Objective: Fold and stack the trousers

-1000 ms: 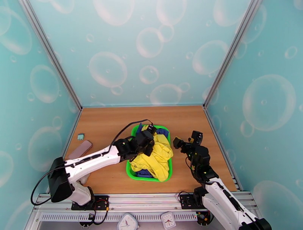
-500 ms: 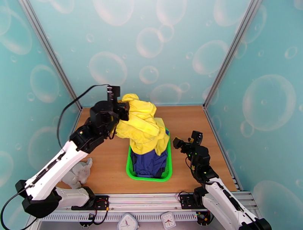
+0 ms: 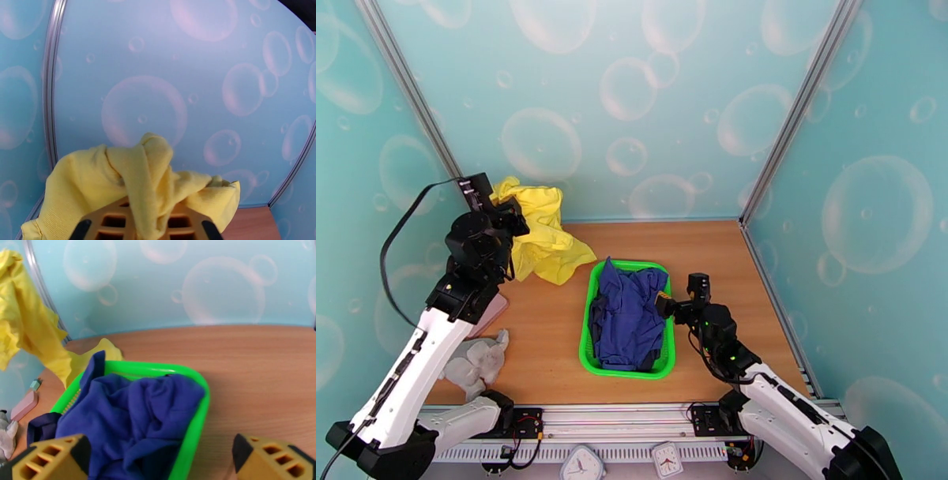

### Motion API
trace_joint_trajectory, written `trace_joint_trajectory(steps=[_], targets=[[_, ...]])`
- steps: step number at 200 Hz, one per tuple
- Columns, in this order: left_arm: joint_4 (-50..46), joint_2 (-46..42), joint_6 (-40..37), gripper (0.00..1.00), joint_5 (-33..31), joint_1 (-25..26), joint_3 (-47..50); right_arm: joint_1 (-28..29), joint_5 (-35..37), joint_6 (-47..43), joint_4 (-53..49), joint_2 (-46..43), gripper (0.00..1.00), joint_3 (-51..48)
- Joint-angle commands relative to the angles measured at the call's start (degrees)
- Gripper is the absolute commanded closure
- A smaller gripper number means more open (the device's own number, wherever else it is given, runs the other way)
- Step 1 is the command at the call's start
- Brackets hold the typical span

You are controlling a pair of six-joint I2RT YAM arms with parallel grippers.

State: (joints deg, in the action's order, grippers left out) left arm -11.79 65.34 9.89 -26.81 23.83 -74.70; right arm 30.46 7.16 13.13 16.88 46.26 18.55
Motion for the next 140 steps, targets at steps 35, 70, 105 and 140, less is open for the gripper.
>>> trace_joint_trajectory(steps=[35,70,105,140], targets=[[0.47,-2.63,11.22,1.0,1.01,-0.19,13.04,13.51,-6.92,-9.77,-9.33,0.23,0.11,10.27],[0.89,-6.25,14.93,1.0,-0.26,-1.21,22.87,30.98,1.1,-12.66,-23.79,5.28,0.16,17.27],[1.58,-8.27,16.5,1.0,0.69,-4.1,28.54,43.58,9.09,-11.96,-32.14,17.49,0.21,23.39],[-0.24,-12.34,18.26,1.0,0.08,-7.88,31.24,47.03,9.89,-11.61,-36.02,26.15,0.3,26.57]])
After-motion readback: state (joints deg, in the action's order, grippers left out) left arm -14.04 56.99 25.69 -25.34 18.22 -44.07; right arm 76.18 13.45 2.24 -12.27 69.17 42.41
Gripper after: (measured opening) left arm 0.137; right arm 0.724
